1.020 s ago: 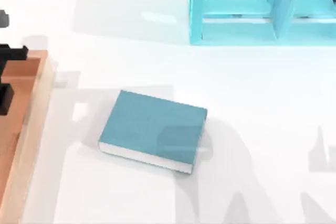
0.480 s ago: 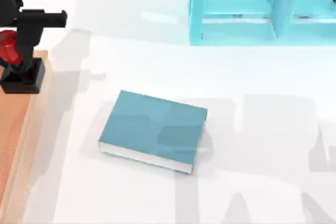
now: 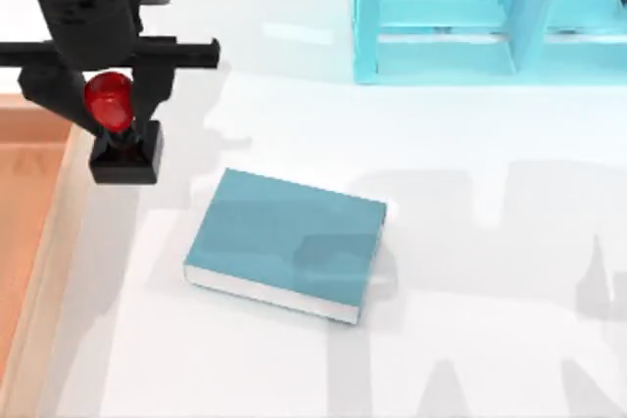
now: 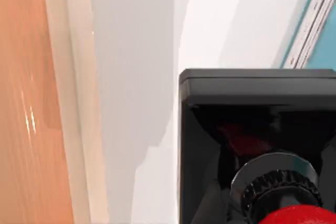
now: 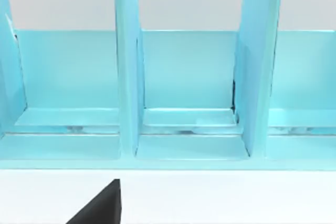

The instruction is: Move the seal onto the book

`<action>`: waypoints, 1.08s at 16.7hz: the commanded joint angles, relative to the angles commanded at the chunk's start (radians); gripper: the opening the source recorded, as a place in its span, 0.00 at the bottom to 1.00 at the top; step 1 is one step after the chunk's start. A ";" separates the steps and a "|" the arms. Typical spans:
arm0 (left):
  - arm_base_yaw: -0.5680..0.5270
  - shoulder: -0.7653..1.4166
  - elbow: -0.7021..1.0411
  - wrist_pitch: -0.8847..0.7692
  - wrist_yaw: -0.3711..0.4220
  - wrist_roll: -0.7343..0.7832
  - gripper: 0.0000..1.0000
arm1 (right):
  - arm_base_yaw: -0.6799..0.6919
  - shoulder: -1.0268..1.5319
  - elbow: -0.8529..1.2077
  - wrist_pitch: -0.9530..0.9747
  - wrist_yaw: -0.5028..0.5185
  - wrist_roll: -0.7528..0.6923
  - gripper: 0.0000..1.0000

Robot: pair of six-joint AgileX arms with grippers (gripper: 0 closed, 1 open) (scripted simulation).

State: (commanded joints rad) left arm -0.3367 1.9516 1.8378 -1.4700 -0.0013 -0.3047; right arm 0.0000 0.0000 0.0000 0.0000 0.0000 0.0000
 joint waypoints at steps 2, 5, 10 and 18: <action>-0.116 0.057 0.009 0.051 0.000 -0.112 0.00 | 0.000 0.000 0.000 0.000 0.000 0.000 1.00; -0.260 0.132 0.017 0.127 0.001 -0.262 0.00 | 0.000 0.000 0.000 0.000 0.000 0.000 1.00; -0.316 0.164 0.014 0.167 0.003 -0.318 0.00 | 0.000 0.000 0.000 0.000 0.000 0.000 1.00; -0.316 0.164 0.033 0.148 0.003 -0.318 0.00 | 0.000 0.000 0.000 0.000 0.000 0.000 1.00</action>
State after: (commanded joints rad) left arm -0.6525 2.1155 1.8711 -1.3223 0.0015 -0.6227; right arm 0.0000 0.0000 0.0000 0.0000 0.0000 0.0000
